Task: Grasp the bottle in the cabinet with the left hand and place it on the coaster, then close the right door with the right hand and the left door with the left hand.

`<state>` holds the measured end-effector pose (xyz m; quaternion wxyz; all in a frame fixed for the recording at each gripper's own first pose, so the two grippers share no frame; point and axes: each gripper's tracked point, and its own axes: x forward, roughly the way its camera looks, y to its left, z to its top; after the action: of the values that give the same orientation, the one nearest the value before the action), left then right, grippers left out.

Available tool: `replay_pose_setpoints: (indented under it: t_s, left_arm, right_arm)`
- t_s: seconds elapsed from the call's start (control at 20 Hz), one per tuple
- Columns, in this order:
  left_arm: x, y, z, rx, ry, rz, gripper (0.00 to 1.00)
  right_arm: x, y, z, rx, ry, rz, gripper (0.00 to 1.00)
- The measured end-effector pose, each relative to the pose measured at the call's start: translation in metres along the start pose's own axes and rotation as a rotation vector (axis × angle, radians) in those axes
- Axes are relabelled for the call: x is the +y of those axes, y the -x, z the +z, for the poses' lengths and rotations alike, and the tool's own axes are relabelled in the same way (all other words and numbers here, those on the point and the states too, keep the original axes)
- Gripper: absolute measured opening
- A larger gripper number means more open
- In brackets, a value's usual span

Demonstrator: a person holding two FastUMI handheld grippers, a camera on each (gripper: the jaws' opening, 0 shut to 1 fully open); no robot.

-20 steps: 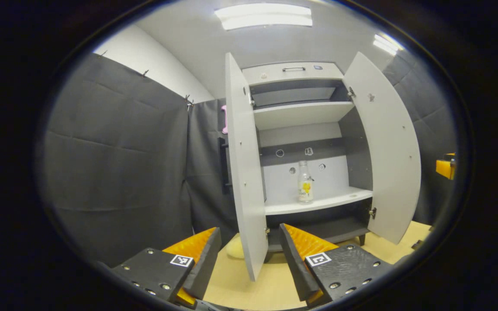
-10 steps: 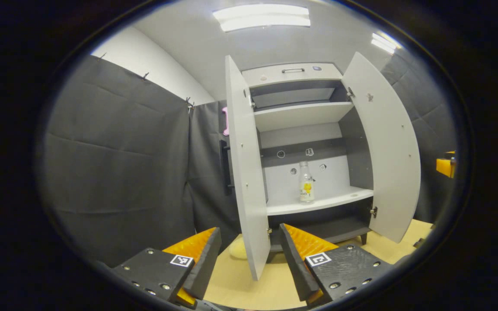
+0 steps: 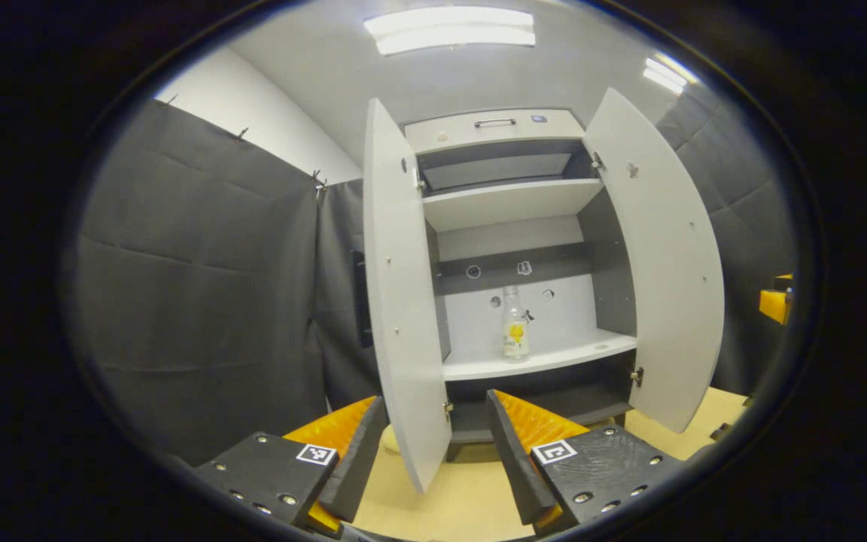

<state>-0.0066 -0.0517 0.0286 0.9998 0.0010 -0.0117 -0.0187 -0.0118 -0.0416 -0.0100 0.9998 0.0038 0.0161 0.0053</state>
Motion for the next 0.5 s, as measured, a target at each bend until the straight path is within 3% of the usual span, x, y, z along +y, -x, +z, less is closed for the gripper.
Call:
replay_pose_setpoints:
  t_s: [0.5]
  left_arm:
    - [-0.085,-0.058,0.035,0.015,0.051,-0.110,0.79]
  right_arm:
    - [-0.057,-0.002,-0.021,0.032,-0.028,-0.019,0.96]
